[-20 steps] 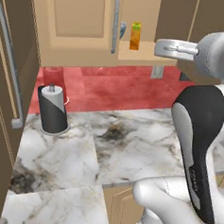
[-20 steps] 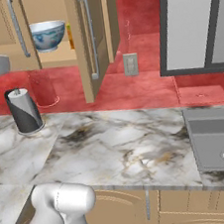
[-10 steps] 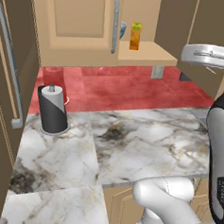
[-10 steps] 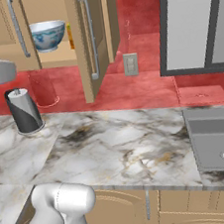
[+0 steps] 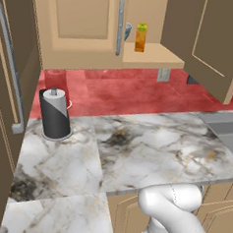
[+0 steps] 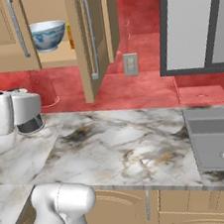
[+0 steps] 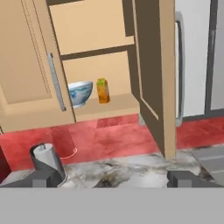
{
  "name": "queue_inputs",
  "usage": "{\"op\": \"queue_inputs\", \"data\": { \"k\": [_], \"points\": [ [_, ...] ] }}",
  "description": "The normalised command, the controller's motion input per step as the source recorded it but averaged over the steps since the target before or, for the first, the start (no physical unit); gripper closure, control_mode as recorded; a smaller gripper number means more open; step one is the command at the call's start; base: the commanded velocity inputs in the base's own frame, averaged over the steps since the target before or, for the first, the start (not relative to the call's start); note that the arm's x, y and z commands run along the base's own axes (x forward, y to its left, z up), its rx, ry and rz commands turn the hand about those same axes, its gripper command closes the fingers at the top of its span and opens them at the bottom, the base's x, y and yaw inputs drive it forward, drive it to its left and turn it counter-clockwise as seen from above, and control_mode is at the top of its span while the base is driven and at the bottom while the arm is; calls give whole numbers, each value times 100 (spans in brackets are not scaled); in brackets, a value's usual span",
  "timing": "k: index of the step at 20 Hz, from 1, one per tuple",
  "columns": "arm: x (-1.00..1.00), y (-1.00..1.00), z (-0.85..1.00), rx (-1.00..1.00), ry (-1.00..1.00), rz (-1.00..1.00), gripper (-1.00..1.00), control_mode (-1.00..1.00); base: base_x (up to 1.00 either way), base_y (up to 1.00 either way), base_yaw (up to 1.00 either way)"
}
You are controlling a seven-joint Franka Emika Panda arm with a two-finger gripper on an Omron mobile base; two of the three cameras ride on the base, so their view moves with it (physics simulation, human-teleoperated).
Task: Pick the mug and place it in the sink. Pick the bowl and place it in the open cabinet and then close the cabinet.
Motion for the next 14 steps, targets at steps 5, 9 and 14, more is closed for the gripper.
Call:
{"op": "queue_inputs", "data": {
  "k": [5, 9, 14],
  "points": [
    [-53, -40, 0, 0, -6, 3, -100, -100, 0, 0, 0],
    [-27, -36, 5, 0, -4, 2, -100, -100, 0, 0, 0],
    [-1, -45, 3, 0, 0, 2, -100, -100, 0, 0, 0]
  ]
}}
